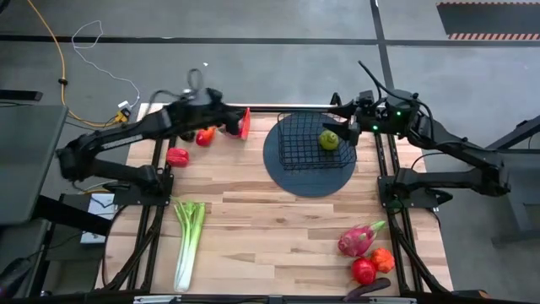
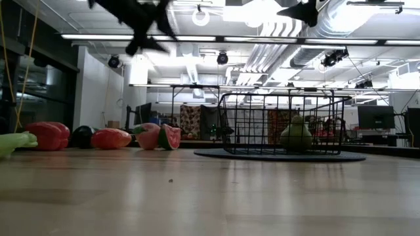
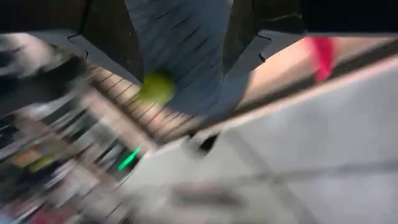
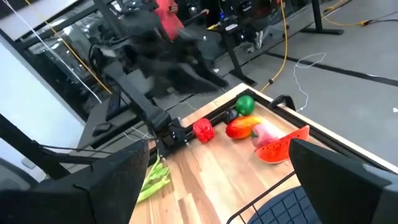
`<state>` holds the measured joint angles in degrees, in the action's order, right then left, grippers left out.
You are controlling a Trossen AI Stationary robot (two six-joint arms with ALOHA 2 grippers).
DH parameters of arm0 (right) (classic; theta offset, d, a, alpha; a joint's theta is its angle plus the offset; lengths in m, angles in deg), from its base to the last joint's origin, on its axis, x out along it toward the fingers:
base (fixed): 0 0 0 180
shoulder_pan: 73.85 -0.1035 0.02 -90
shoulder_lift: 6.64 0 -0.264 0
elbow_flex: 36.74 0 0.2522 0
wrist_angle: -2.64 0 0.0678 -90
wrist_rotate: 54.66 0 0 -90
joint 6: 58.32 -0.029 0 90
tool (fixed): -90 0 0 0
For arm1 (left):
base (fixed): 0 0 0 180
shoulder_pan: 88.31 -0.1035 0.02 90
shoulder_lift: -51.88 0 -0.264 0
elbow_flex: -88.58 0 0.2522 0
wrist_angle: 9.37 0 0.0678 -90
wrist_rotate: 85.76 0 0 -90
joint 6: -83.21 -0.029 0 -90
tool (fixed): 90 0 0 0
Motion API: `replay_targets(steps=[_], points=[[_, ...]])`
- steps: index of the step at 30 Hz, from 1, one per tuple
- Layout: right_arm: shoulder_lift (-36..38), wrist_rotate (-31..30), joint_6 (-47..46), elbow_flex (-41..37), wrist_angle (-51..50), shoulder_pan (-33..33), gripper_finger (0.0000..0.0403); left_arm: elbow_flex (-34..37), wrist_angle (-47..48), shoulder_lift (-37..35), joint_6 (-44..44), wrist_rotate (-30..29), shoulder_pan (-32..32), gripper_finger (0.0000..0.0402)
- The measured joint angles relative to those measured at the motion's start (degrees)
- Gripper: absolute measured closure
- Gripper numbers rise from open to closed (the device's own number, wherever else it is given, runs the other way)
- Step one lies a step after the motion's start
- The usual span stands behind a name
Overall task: Build produce basket
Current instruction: Put the watermelon into the black wire basket
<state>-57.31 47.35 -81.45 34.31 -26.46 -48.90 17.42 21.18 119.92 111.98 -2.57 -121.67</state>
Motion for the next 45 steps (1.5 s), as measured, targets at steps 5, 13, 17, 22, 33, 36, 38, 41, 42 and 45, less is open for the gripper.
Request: replay_targets(steps=[5,13,17,22,33,36,38,41,42,45], points=[[-1.28,0.02,0.34,0.00,-0.30,0.00,0.0025,-2.51,7.36,11.38,2.79,-1.99,-2.01,0.0202],[-1.95,0.13,1.62,0.00,-1.25,0.00,0.0025,-2.33,9.17,26.26,10.08,-1.44,-2.37,0.0202],[-1.89,0.26,1.59,0.00,-1.68,0.00,0.0025,-2.33,9.14,29.31,13.67,-4.23,-1.85,0.0202],[-1.87,0.40,2.47,0.00,-1.76,0.00,0.0025,-2.33,8.63,30.38,15.74,-12.15,-0.14,0.0202],[-1.87,0.42,3.19,0.00,-1.67,0.01,0.0025,-2.37,6.13,33.84,18.04,-12.72,-0.42,0.0218],[-1.87,0.42,3.06,0.00,-1.57,0.00,0.0025,-2.37,5.94,33.84,18.01,-12.72,-0.03,0.0252],[-1.87,0.40,3.06,0.00,-1.57,0.00,0.0025,-2.37,5.93,33.84,17.73,-12.96,0.17,0.0283],[-1.87,0.39,3.07,0.00,-1.55,0.00,0.0025,-2.37,6.00,33.81,17.32,-12.81,0.17,0.0333],[-1.87,0.39,3.05,0.00,-1.55,0.00,0.0025,-2.37,5.97,33.76,16.87,-12.64,0.14,0.0348],[-1.87,0.39,3.05,0.00,-1.49,0.00,0.0025,-2.36,7.10,32.48,15.01,-11.27,-0.08,0.0366]])
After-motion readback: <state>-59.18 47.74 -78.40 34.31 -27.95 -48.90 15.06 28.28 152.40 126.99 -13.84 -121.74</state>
